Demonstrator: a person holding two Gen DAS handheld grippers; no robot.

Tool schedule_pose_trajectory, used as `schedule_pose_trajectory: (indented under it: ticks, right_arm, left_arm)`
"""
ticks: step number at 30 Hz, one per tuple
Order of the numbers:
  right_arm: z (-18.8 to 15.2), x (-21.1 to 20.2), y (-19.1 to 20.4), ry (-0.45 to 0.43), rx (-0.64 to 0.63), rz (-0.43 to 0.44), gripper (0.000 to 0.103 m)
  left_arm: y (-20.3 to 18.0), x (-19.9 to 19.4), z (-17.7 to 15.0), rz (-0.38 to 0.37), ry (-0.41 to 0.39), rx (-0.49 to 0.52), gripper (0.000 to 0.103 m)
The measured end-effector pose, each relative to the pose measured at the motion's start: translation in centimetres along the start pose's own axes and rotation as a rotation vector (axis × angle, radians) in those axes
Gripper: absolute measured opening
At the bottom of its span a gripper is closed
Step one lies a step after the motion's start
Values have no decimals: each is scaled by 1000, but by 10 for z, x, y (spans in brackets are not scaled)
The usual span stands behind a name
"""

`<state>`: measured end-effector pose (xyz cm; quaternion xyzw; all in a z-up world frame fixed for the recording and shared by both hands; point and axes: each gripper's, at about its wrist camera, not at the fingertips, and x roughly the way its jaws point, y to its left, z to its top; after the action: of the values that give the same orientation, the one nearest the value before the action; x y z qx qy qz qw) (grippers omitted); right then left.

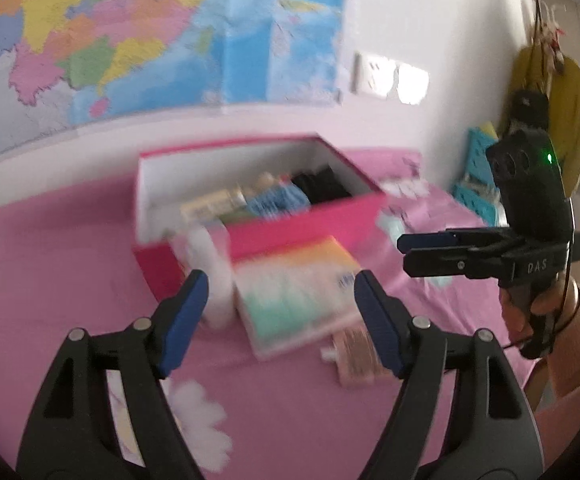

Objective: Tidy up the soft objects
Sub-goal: 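Move the right gripper back toward the pink pouch on the bed, then grasp the pink liquid pouch with the right gripper and lift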

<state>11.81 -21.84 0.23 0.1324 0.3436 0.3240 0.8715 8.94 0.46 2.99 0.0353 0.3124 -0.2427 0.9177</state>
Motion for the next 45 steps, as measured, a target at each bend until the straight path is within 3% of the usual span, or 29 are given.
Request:
schedule_pose_trajectory:
  ticks: [5, 13, 18, 23, 29, 36, 45]
  right_arm:
    - [-44, 3, -11, 83, 72, -41, 69]
    - [-79, 18, -27, 147, 177, -68, 65]
    - [-81, 22, -27, 148, 177, -64, 53]
    - [-81, 24, -29, 151, 161, -106, 32]
    - [-82, 16, -34, 154, 141, -115, 28]
    - [-82, 16, -32, 152, 149, -112, 30]
    - [-85, 16, -32, 140, 163, -100, 30]
  left_arm:
    - [-20, 21, -28, -59, 104, -6, 76]
    - [-36, 63, -57, -57, 238, -19, 72]
    - [-34, 74, -60, -50, 269, -44, 65]
    - [-30, 77, -62, -58, 287, -65, 63]
    - [-31, 82, -58, -80, 299, -80, 63]
    - [-38, 87, -56, -107, 317, -93, 43]
    - [-40, 86, -57, -119, 326, -121, 38]
